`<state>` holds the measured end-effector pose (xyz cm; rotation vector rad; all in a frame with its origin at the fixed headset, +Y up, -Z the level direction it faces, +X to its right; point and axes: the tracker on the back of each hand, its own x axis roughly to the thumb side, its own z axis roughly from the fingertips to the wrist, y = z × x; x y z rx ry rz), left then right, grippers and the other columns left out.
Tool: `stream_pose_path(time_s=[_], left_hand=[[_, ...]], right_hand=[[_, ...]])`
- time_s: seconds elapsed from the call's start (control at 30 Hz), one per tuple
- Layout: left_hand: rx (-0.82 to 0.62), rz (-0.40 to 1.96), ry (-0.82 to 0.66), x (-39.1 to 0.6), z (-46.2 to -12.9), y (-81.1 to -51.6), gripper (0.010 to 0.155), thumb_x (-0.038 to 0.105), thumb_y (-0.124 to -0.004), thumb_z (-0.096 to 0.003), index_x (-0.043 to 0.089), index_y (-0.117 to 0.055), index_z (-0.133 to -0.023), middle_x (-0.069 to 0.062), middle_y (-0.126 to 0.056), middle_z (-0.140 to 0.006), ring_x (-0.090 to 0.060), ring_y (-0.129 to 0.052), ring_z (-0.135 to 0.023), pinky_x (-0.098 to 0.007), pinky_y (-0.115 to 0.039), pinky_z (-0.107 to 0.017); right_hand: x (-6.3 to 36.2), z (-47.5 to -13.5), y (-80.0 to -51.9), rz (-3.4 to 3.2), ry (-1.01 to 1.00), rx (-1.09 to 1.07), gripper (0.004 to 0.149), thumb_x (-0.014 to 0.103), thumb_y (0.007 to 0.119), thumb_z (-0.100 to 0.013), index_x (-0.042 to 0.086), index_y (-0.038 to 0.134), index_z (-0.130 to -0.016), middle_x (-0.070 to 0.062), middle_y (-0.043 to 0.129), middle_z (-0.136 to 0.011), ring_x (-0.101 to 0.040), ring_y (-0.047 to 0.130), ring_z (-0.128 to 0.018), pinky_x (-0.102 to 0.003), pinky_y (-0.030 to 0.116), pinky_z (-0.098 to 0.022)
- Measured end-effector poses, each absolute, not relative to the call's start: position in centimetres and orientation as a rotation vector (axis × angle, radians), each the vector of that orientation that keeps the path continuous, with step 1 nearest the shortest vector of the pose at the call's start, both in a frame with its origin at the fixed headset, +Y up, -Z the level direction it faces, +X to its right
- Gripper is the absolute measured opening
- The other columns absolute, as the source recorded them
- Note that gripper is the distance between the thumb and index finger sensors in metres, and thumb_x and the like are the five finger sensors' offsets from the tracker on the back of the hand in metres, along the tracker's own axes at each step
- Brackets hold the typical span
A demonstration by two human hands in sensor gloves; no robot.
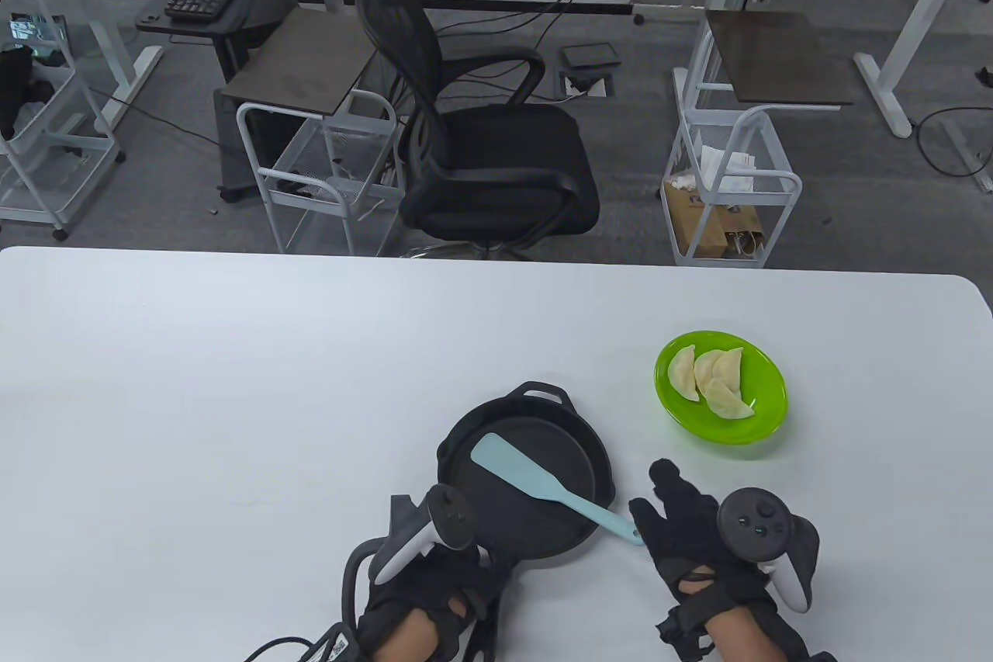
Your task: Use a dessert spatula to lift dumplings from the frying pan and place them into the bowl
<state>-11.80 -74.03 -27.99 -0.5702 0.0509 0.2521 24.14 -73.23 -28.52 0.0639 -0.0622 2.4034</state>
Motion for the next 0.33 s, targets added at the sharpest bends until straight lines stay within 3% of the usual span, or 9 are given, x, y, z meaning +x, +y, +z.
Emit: stream_pose_path(time_s=[0.07,0.1,0.17,0.27,0.33], left_hand=[[-0.431,0.275,0.078,-12.8,-27.9,-72.8,0.082,0.078,-0.067,-0.0451,0.034,-0.047,-0.111,0.0,-0.072,-0.116,-0.027,-0.067,-0.107,-0.061,-0.046,-0.078],[-0.332,0.293,0.088,-13.2,-27.9,-72.3,0.086,0.078,-0.069,-0.0436,0.037,-0.038,-0.113,0.0,-0.054,-0.124,-0.03,-0.044,-0.116,-0.064,-0.031,-0.079],[-0.269,0.28,0.078,-13.8,-28.1,-71.7,0.094,0.079,-0.068,-0.0426,0.04,-0.019,-0.112,0.003,-0.02,-0.128,-0.029,-0.005,-0.114,-0.061,-0.007,-0.075],[-0.292,0.314,0.105,-14.2,-28.2,-71.9,0.099,0.081,-0.067,-0.0422,0.039,-0.008,-0.11,0.002,-0.004,-0.125,-0.029,0.01,-0.107,-0.06,0.0,-0.072],[-0.316,0.299,0.105,-13.9,-28.3,-72.1,0.099,0.082,-0.067,-0.0419,0.038,-0.009,-0.11,0.002,-0.005,-0.125,-0.029,0.008,-0.108,-0.06,0.0,-0.072]], right_hand=[[24.9,-28.0,-72.1,2.532,-0.159,0.066,0.073,0.05,0.075,-0.056,0.015,0.042,-0.111,-0.024,0.022,-0.113,-0.056,0.011,-0.102,-0.069,0.018,-0.073],[25.1,-27.8,-71.7,2.578,-0.174,0.059,0.074,0.05,0.075,-0.056,0.017,0.038,-0.111,-0.022,0.013,-0.113,-0.052,0.0,-0.101,-0.067,0.01,-0.073],[25.5,-27.4,-71.3,2.687,-0.218,0.029,0.078,0.051,0.075,-0.056,0.019,0.032,-0.112,-0.017,-0.001,-0.11,-0.045,-0.017,-0.095,-0.064,-0.001,-0.07],[26.2,-27.2,-71.5,2.76,-0.244,-0.005,0.079,0.052,0.076,-0.055,0.022,0.03,-0.112,-0.015,-0.005,-0.109,-0.041,-0.021,-0.093,-0.063,-0.006,-0.068],[26.7,-27.2,-71.7,2.74,-0.236,-0.029,0.078,0.052,0.075,-0.055,0.021,0.031,-0.112,-0.015,-0.004,-0.11,-0.041,-0.021,-0.093,-0.063,-0.006,-0.068]])
